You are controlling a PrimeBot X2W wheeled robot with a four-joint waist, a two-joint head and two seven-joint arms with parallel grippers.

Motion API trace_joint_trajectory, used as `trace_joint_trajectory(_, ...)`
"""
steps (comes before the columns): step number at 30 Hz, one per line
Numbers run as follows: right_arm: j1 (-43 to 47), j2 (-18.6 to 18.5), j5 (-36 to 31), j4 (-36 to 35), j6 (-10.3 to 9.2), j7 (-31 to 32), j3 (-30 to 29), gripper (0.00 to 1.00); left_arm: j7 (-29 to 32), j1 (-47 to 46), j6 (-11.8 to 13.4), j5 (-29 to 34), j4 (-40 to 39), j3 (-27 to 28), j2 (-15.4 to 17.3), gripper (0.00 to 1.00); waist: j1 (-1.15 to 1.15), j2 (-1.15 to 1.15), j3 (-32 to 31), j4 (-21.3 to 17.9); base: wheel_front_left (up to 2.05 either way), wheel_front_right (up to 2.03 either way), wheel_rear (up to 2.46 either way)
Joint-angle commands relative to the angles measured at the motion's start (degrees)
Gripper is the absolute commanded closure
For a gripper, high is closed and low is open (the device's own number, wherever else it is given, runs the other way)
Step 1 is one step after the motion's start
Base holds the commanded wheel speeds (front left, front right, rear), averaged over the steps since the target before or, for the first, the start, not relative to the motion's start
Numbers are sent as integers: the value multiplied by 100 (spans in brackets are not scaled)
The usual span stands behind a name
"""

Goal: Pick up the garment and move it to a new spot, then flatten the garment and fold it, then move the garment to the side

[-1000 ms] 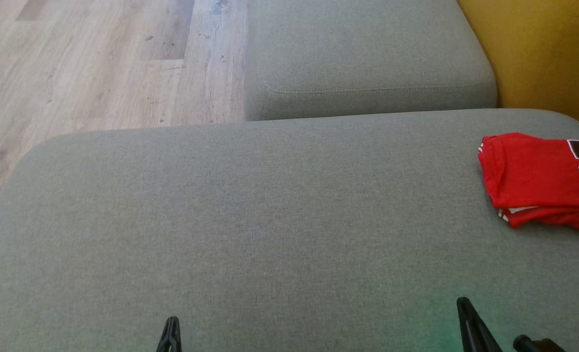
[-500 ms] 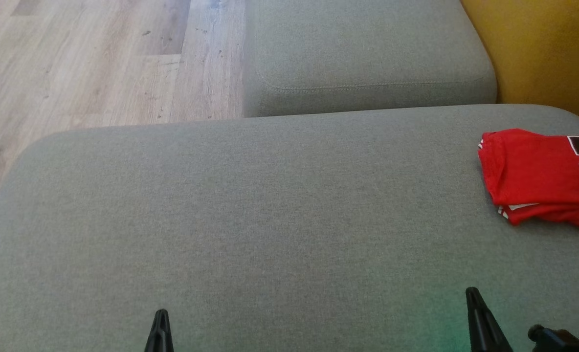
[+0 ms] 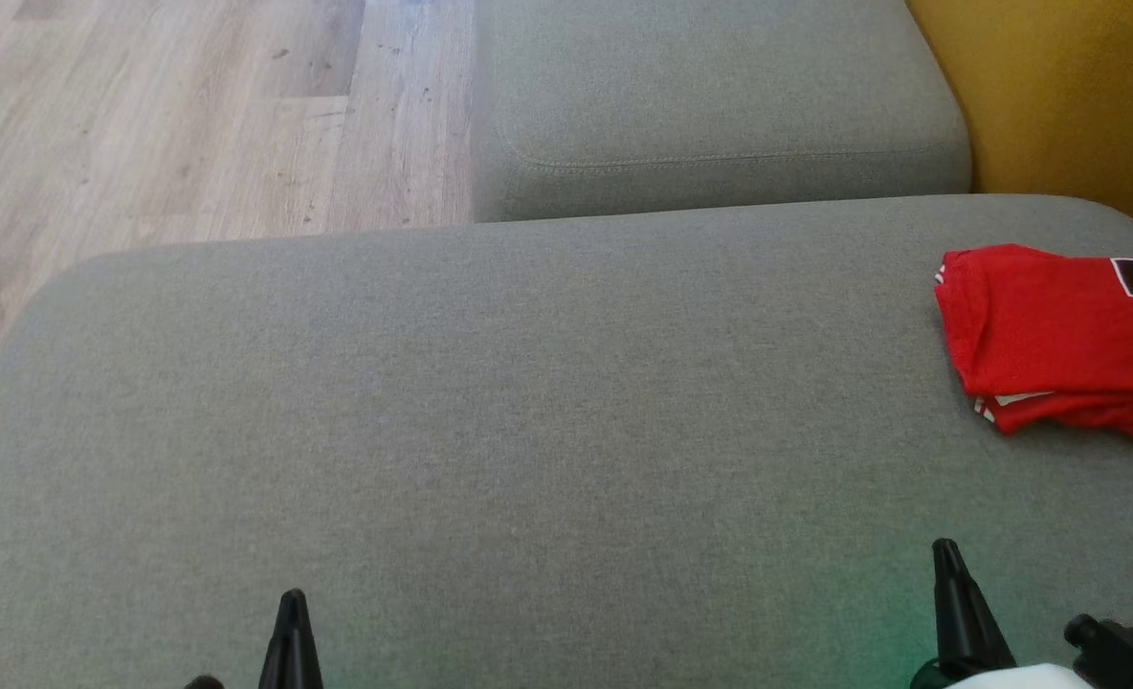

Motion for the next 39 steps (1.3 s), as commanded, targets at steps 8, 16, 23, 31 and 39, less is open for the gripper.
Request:
trace_joint_trajectory(8,-402,-107,631,-121,7,130,-54,100,130,-394,-131,-630,-115,222,75,100,0,0,41,-14,0,0,0)
trace_joint_trajectory(16,-542,-118,1170,-94,8,250,-114,100,246,-533,-224,-1188,-75,330,86,100,0,0,83,-29,0,0,0)
trace_joint_trajectory(23,-666,-125,1640,-69,10,358,-169,100,351,-657,-305,-1676,-37,427,93,100,0,0,119,-42,0,0,0)
trace_joint_trajectory(31,-808,-131,2175,-42,11,484,-235,100,475,-798,-398,-2230,7,543,98,100,0,0,161,-57,0,0,0)
trace_joint_trajectory(39,-949,-135,2708,-13,12,611,-305,100,601,-941,-492,-2781,52,662,101,100,0,0,202,-71,0,0,0)
